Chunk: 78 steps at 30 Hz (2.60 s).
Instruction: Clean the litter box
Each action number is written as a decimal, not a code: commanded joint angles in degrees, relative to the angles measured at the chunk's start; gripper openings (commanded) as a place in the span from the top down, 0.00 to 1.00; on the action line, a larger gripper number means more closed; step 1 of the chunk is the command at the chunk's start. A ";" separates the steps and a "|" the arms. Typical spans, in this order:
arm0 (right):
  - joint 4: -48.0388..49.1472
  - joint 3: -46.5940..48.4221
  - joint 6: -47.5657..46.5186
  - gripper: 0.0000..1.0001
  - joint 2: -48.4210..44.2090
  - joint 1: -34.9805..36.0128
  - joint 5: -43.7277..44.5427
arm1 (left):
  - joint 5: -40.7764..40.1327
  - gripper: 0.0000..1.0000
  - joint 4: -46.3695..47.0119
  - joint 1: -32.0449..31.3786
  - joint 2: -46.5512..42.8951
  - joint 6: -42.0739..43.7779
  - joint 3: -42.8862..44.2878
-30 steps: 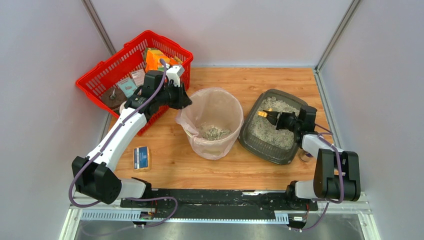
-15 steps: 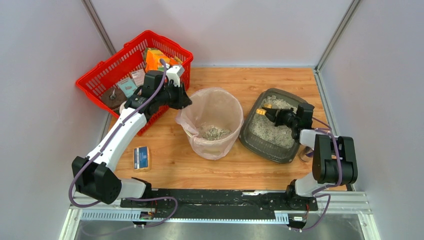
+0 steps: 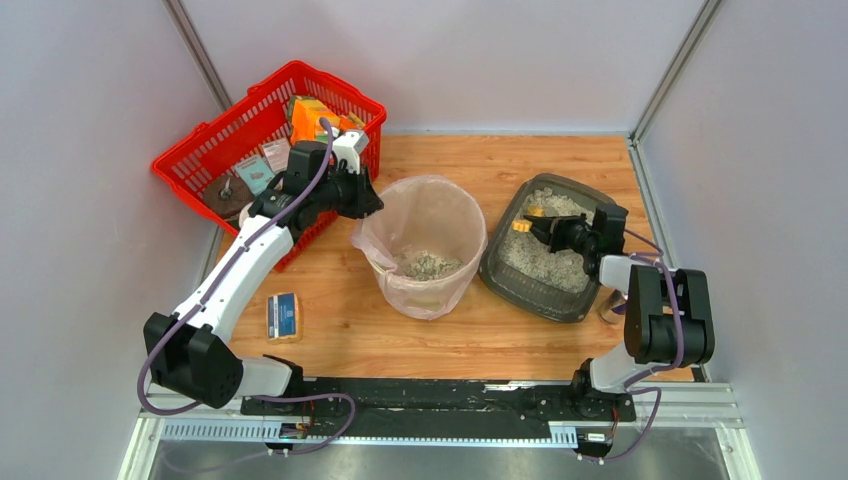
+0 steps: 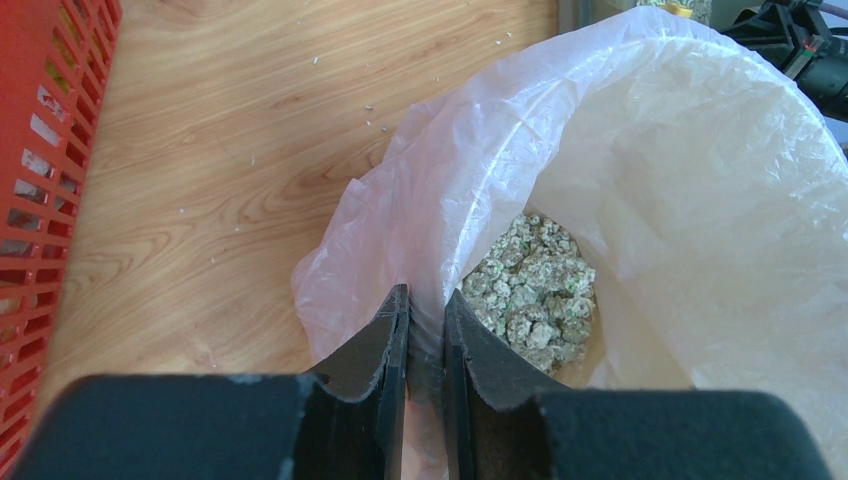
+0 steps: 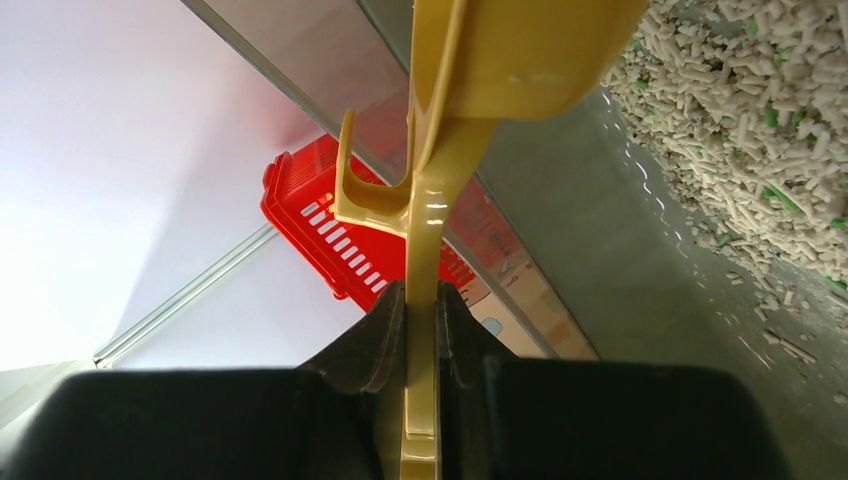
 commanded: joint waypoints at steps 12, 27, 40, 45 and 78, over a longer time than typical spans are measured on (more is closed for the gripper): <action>2.53 1.95 -4.45 1.00 -2.64 -0.48 -1.02 | 3.74 1.00 -1.59 -1.02 -1.56 -0.13 1.62; 4.57 0.46 -4.10 1.00 -6.41 -0.57 -2.08 | 3.66 1.00 -1.77 -1.02 -1.56 0.05 1.79; 0.88 -2.52 -4.80 1.00 -12.39 -0.57 -1.64 | 3.75 1.00 -1.77 -1.02 -1.74 0.05 1.88; -3.43 -4.28 -5.51 1.00 -17.56 -0.66 -0.94 | 3.75 1.00 -1.77 -1.02 -1.91 -0.13 1.88; -20.49 -21.07 -21.85 1.00 -62.75 -1.27 -2.17 | 3.75 1.00 -1.77 -1.02 -3.15 0.13 1.97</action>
